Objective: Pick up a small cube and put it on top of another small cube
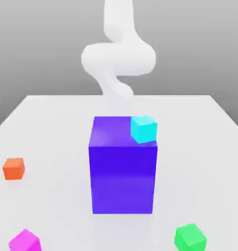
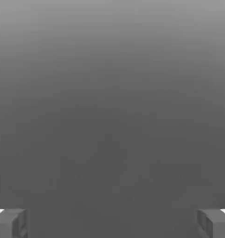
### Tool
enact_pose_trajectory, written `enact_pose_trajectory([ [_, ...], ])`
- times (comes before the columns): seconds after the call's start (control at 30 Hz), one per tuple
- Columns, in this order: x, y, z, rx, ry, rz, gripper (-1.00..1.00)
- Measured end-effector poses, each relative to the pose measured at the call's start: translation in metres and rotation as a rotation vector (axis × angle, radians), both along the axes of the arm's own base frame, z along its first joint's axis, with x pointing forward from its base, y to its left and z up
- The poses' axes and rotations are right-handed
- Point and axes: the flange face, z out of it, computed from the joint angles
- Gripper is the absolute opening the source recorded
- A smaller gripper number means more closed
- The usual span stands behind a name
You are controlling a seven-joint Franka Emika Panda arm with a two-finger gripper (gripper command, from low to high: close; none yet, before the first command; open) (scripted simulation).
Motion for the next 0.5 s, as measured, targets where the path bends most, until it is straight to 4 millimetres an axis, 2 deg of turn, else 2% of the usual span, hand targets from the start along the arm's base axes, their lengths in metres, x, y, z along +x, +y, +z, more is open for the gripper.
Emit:
enact_pose_trajectory([
  [0.23,0.079,-0.043,-0.094,0.063,0.173,-0.100,0.00],
  [0.37,0.111,-0.070,-0.154,0.095,0.268,-0.163,0.00],
  [0.5,0.133,-0.098,-0.220,0.124,0.362,-0.230,0.00],
])
